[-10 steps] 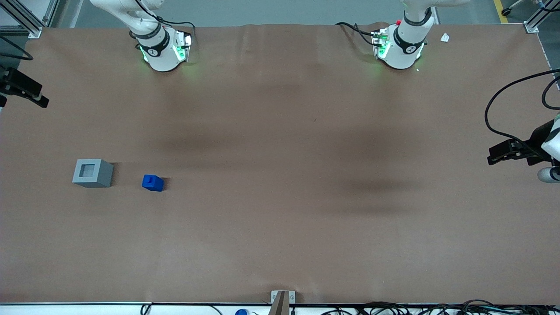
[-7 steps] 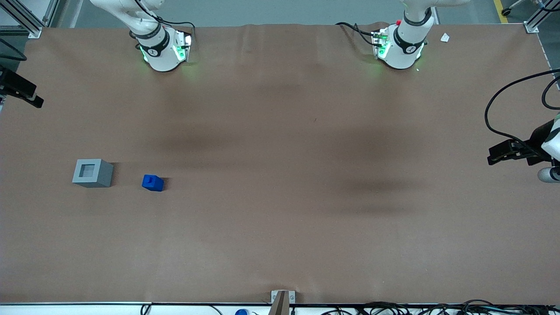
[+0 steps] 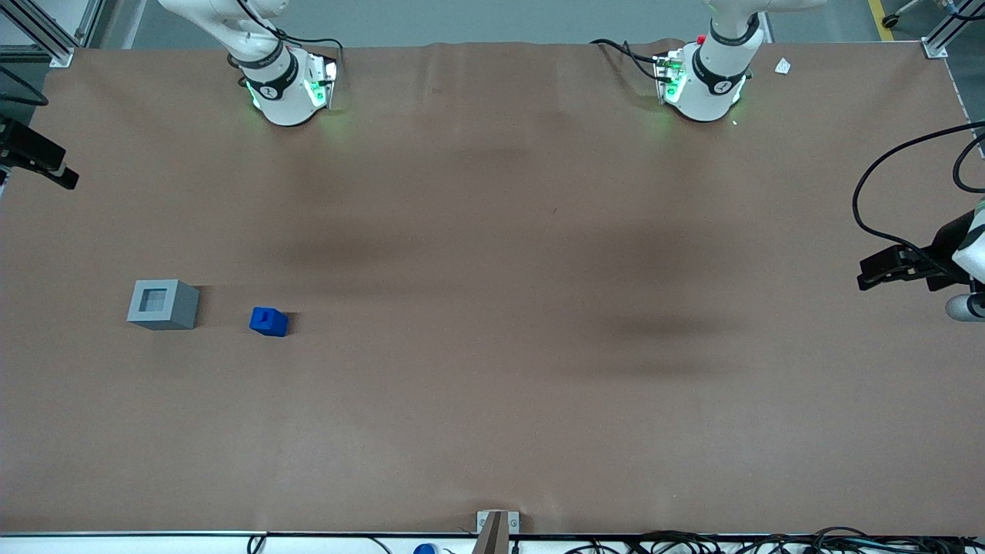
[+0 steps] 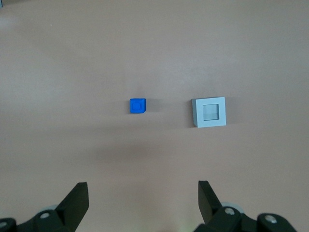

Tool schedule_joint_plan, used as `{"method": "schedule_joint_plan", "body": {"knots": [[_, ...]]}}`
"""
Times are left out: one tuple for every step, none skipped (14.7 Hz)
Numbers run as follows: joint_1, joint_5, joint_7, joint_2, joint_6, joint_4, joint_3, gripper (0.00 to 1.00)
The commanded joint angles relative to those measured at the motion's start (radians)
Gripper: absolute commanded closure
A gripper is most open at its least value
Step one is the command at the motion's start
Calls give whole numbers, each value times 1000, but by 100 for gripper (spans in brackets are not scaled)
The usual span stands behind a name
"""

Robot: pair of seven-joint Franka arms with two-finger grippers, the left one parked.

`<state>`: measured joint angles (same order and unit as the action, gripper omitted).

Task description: Insert blue part into gray base with right arm

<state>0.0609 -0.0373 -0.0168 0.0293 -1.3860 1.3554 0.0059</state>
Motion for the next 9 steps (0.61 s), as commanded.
{"method": "schedule_joint_plan", "body": {"knots": [[-13,-3,-9,-9,36,21,9,0],[-18,-1,-11,-8,32,31,9,0],[-18,-1,-12,-3,27,37,9,0],[-18,-1,-5,15,27,36,9,0],[-15,-1,-3,24,28,37,9,0],[-15,-1,-3,37,28,37,9,0],[-16,-1,-8,50,27,41,9,0],[-19,-1,-12,64,24,42,9,0],[-22,-1,-14,76,7,42,11,0]]}}
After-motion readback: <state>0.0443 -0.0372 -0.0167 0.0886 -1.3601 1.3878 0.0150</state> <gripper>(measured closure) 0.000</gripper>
